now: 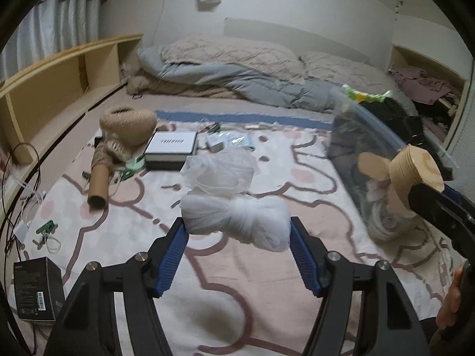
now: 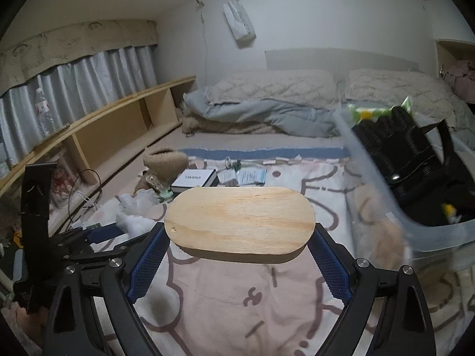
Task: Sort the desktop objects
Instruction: 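Carry the tissue and the wooden block with both grippers toward the clear bin, then lower the wooden block into the bin and open the right gripper, then lower the white tissue into the bin and open the left gripper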
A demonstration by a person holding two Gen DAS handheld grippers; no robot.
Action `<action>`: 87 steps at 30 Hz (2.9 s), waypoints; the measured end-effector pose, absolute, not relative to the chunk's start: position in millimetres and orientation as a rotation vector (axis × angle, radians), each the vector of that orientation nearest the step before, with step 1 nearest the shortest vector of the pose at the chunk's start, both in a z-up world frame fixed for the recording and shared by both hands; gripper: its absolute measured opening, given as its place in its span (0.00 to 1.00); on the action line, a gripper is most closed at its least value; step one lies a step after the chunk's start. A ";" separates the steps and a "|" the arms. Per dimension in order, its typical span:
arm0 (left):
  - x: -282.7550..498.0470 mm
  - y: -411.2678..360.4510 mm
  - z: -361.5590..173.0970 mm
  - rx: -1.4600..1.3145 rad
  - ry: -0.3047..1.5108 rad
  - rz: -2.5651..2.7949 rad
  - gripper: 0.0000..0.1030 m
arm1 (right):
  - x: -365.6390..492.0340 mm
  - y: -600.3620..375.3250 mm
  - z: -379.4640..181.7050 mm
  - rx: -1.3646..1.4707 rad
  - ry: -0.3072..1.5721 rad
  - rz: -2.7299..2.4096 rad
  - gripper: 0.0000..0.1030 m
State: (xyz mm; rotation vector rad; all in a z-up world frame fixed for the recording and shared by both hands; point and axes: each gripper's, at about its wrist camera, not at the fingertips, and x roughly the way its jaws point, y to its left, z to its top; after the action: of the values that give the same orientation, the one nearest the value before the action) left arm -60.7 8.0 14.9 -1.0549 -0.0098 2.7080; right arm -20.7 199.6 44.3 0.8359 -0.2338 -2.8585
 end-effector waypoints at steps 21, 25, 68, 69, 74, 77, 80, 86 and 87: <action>-40.6 127.1 54.4 -0.868 0.082 2.553 0.66 | -14.2 411.9 117.5 1.014 -0.270 -2.969 0.91; -44.5 138.8 47.6 -0.881 0.095 2.538 0.66 | -46.8 432.9 108.9 1.099 -0.425 -2.932 0.91; -92.7 295.0 110.3 -0.815 0.213 2.229 0.66 | -8.4 453.2 121.5 1.036 -0.272 -3.050 0.46; -97.3 307.0 110.4 -0.828 0.230 2.208 0.66 | -7.0 454.5 120.8 1.041 -0.273 -3.048 0.46; -117.5 357.9 106.3 -0.875 0.281 2.156 0.66 | -0.7 465.4 117.5 1.048 -0.296 -3.051 0.46; -128.2 381.7 100.3 -0.901 0.275 2.104 0.67 | 3.1 473.0 114.5 1.044 -0.296 -3.070 0.46; -135.1 394.9 92.5 -0.935 0.295 2.123 0.91 | 6.5 480.5 111.1 1.044 -0.299 -3.100 0.46; -137.0 380.3 88.1 -0.932 0.284 2.168 0.94 | 7.5 491.2 103.5 1.058 -0.354 -3.099 0.46; -135.9 376.3 88.4 -0.923 0.289 2.178 0.94 | 7.9 491.4 103.1 1.056 -0.359 -3.099 0.46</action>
State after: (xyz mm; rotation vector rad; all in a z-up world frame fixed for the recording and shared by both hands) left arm -135.9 376.3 88.4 -0.9227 0.2888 2.1779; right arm 7.9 491.4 103.1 1.0562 -0.3586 -3.0992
